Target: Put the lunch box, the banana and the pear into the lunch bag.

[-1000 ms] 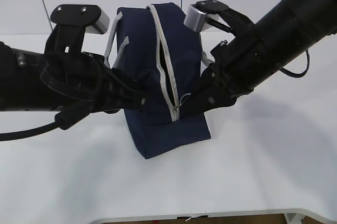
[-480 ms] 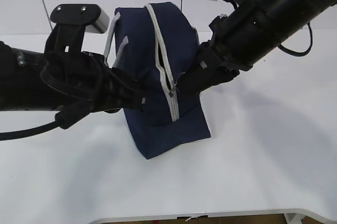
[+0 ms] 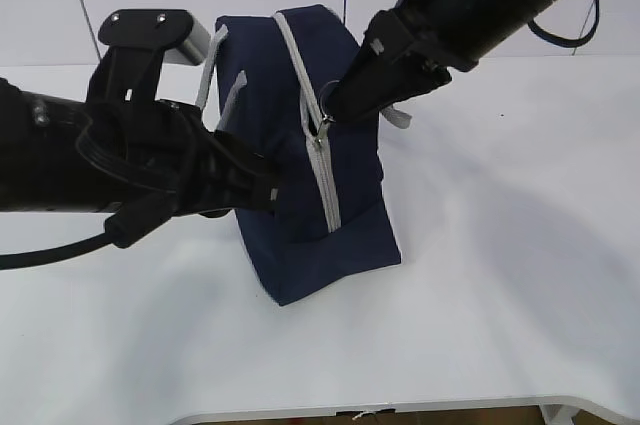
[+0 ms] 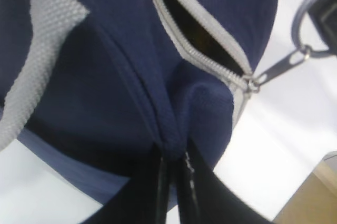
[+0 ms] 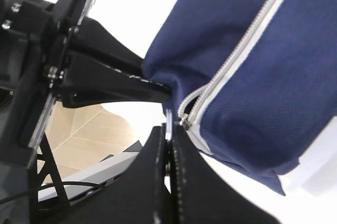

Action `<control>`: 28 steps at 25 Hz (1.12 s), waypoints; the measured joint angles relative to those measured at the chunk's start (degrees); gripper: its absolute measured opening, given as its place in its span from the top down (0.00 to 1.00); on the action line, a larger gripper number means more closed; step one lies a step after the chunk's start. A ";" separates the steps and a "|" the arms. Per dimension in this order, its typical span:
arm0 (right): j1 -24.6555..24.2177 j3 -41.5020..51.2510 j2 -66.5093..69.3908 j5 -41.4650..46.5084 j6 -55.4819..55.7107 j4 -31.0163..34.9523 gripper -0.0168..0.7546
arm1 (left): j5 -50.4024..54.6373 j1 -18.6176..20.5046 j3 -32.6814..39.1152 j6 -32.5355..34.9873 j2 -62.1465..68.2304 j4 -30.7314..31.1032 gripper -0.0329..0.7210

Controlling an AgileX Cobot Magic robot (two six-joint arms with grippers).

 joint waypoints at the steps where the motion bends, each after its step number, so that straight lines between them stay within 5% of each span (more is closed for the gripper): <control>1: 0.00 -0.33 0.00 0.13 0.42 -0.36 0.95 | 0.03 0.00 0.00 0.00 0.00 0.00 0.97; 28: 0.13 -22.06 11.77 -0.83 8.39 -5.99 0.95 | 1.39 0.00 0.00 0.00 0.00 0.66 0.97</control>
